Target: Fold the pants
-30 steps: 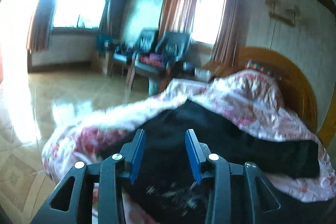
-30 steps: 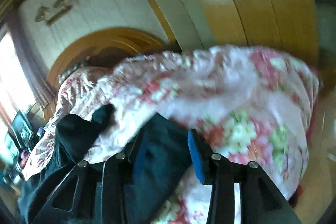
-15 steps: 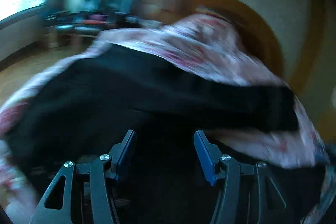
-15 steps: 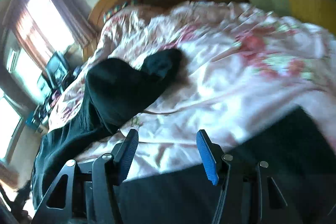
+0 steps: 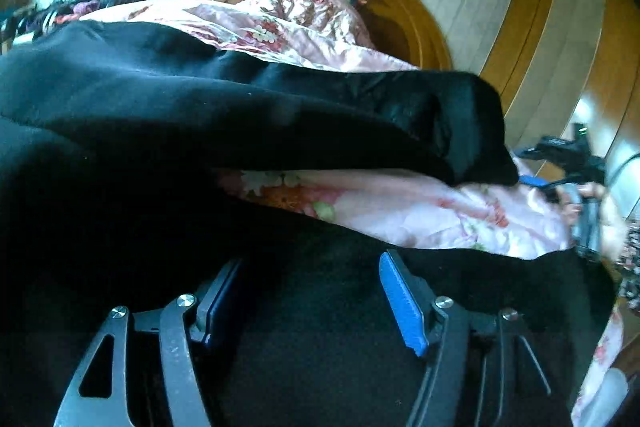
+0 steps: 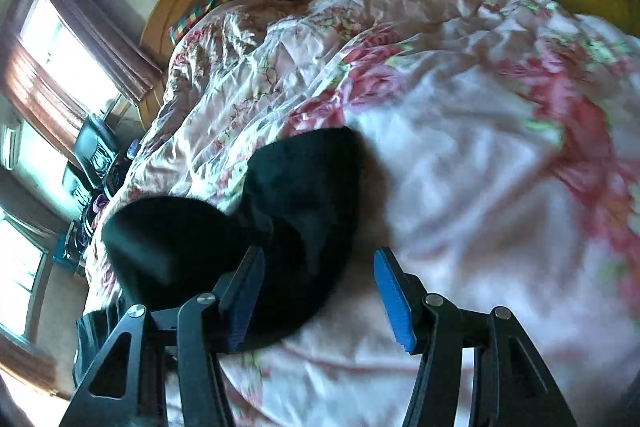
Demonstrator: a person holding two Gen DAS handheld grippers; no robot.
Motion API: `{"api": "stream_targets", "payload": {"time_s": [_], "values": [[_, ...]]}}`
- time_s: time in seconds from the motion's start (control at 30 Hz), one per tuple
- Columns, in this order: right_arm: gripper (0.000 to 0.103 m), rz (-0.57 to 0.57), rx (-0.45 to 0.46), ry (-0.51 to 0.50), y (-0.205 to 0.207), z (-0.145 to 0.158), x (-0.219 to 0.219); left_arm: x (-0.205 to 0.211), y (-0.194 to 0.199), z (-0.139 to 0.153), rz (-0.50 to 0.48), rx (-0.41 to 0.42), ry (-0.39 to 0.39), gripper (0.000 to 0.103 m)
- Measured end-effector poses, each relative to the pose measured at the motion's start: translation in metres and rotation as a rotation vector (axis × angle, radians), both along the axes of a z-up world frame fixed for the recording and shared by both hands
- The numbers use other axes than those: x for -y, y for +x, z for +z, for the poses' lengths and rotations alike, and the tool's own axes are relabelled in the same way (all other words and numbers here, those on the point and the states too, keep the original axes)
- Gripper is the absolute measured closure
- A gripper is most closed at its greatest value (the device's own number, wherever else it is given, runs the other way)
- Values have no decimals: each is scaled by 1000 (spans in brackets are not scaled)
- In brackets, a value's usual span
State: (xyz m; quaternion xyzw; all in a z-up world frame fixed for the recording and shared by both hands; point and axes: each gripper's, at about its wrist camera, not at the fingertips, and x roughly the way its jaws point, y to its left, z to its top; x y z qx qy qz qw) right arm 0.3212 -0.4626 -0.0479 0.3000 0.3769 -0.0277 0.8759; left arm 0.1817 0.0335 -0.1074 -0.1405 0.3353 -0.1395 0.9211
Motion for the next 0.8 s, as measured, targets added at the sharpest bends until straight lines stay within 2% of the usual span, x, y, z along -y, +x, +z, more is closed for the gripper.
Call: {"api": "stream_targets", "payload": {"time_s": [0.13,0.17,0.2,0.27,0.37,0.43,0.57,0.7,0.8], "values": [[45,-36,-53,67,27,-15,3,3,-1,-1,6,5,28,35],[48,-46,-54,80,29,-18,3,4,0,-2,6,4,33,35],[66,-55,-49,112,30,-22,4,5,3,-4,7,4,33,35],[90,-58,-37,138,24,-22,1,3,1,-5,6,5,28,35],[91,-57,32,164,5,-12,2,1,-2,-4,4,5,16,35],[91,-67,80,146,-20,2,3,1,-3,-4,3,7,13,35],[92,-110,131,28,-78,32,12,-1,-4,-3,0,8,4,35],[92,-185,112,-28,-123,34,29,-4,-6,-1,-5,10,-10,35],[92,-222,36,-33,-139,13,40,-6,-9,0,-8,12,-23,35]]}}
